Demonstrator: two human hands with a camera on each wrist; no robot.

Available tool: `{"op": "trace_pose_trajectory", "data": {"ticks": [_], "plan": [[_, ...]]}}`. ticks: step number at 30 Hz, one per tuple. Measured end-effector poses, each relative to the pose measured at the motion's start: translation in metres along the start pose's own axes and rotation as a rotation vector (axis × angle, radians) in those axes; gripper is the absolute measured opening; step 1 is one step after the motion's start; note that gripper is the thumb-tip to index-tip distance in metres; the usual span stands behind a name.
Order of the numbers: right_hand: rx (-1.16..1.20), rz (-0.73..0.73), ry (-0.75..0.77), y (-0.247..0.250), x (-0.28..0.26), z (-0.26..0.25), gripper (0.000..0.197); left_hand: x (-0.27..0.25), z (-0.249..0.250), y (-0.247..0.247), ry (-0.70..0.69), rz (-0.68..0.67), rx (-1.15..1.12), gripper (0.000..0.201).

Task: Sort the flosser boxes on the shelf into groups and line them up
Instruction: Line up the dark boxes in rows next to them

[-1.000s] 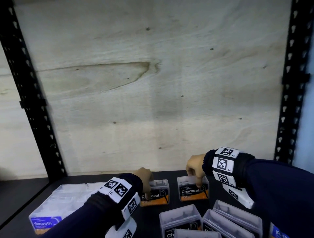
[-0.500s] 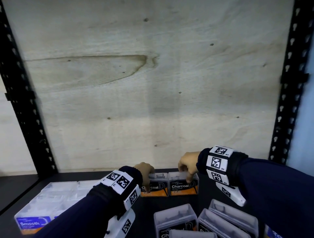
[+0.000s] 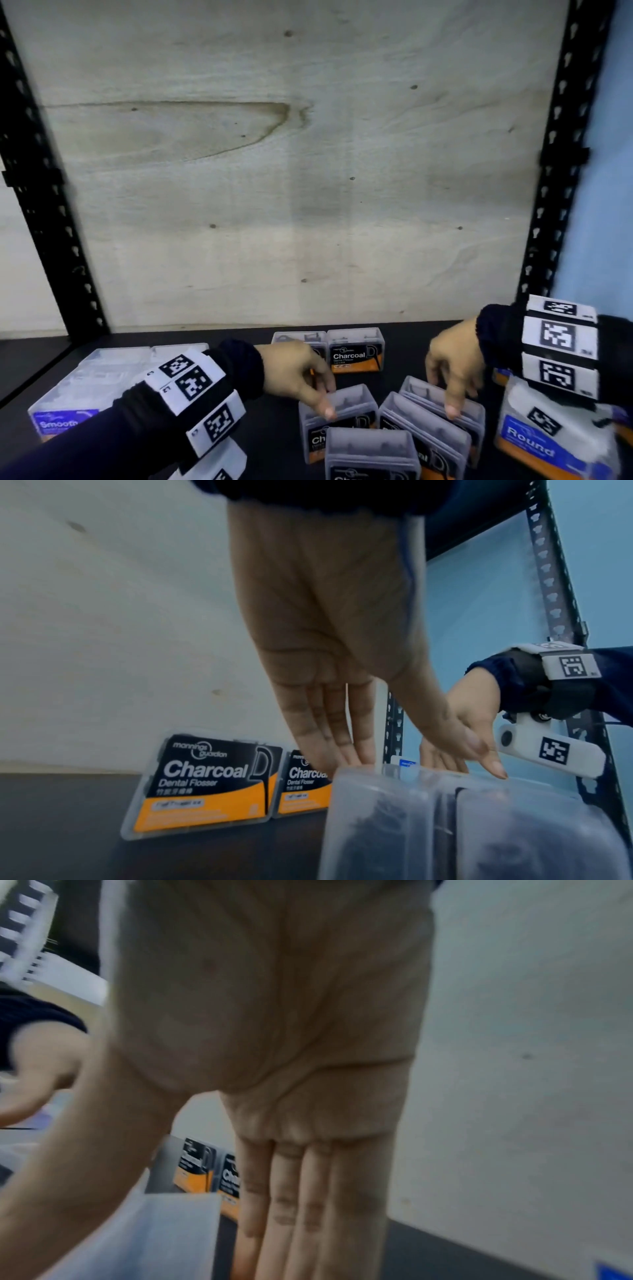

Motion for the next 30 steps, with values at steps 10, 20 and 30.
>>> {"op": "trace_pose_trajectory", "data": {"ticks": [10, 20, 30], "plan": [[-0.02, 0.149, 0.044, 0.019, 0.008, -0.017, 0.016, 0.0, -0.006, 0.002, 0.126, 0.015, 0.182, 0.042], [-0.166, 0.485, 0.243, 0.053, 0.017, -0.081, 0.046, -0.004, -0.038, 0.027, 0.315, 0.062, 0.367, 0.053], [-0.235, 0.466, 0.238, 0.049, 0.027, -0.082, 0.049, 0.004, -0.046, 0.027, 0.318, 0.06, 0.387, 0.055]]}}
Point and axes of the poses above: each hand's wrist, its own x-axis towards the middle knuckle, its own y-axis out of the back of the hand, z = x × y, the point moved 6 cm from there along x, towards the middle knuckle, and after that the axes turned 6 degrees about -y, right-handed, at the moved point
